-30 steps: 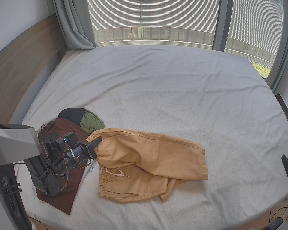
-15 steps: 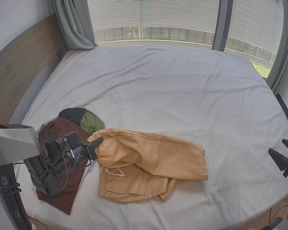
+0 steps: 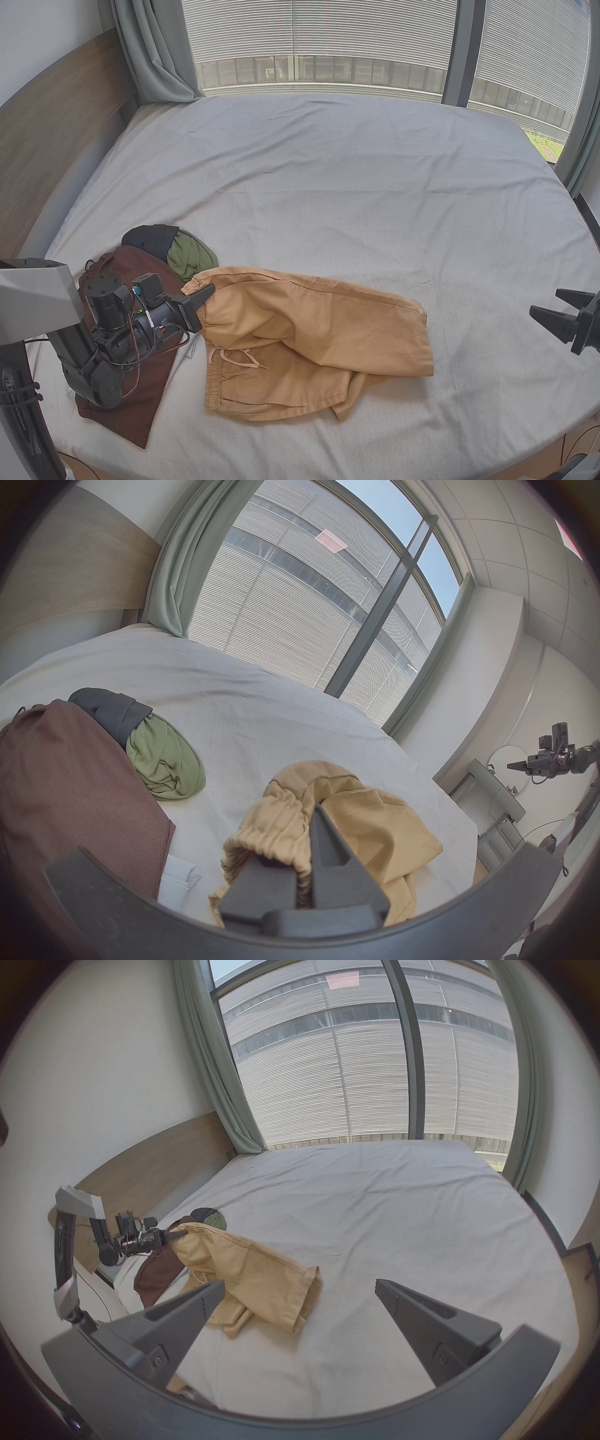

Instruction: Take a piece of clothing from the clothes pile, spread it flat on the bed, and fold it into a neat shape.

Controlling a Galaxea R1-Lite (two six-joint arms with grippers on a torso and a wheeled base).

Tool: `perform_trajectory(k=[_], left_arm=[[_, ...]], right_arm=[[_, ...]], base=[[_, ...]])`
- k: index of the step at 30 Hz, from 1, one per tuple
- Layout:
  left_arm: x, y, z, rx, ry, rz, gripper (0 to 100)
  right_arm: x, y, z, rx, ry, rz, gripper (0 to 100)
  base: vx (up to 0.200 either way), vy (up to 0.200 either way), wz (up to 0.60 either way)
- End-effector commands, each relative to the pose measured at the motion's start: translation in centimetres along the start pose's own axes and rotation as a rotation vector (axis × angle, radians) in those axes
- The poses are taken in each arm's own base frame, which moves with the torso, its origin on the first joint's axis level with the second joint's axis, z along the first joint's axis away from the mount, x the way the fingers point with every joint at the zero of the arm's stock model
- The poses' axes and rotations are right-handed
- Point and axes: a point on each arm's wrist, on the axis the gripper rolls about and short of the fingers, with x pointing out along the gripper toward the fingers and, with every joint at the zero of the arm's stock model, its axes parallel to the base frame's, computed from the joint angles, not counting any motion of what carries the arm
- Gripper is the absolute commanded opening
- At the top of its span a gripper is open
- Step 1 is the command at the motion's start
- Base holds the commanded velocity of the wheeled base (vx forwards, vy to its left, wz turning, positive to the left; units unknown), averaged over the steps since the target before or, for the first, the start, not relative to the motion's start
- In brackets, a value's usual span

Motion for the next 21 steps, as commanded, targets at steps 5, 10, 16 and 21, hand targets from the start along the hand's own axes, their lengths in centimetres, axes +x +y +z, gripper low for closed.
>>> perform_trajectory(k=[5, 10, 16, 21], left_arm=[[0.0, 0.0, 0.1, 0.0, -0.003, -0.007, 0], [0.1, 0.3, 0.5, 0.005, -0.02, -0.008, 0], [-0.1, 0.8, 0.4, 0.001, -0.015, 0.009, 0], [-0.2, 1.0, -0.1, -0.006, 0.003, 0.017, 0]], right_arm=[[3.1, -1.0, 1.0, 0.163, 0.021, 0.08, 100], [4.9, -1.4, 0.9, 0.185, 0.045, 0.1, 100], [9.5, -1.8, -0.5, 0.243, 0.136, 0.151, 100], [11.3, -2.3, -0.5, 0.288, 0.103, 0.156, 100]], base=[[0.0, 0.0, 0.0], [0.0, 0.0, 0.0], [0.0, 0.0, 0.0], [0.0, 0.0, 0.0]])
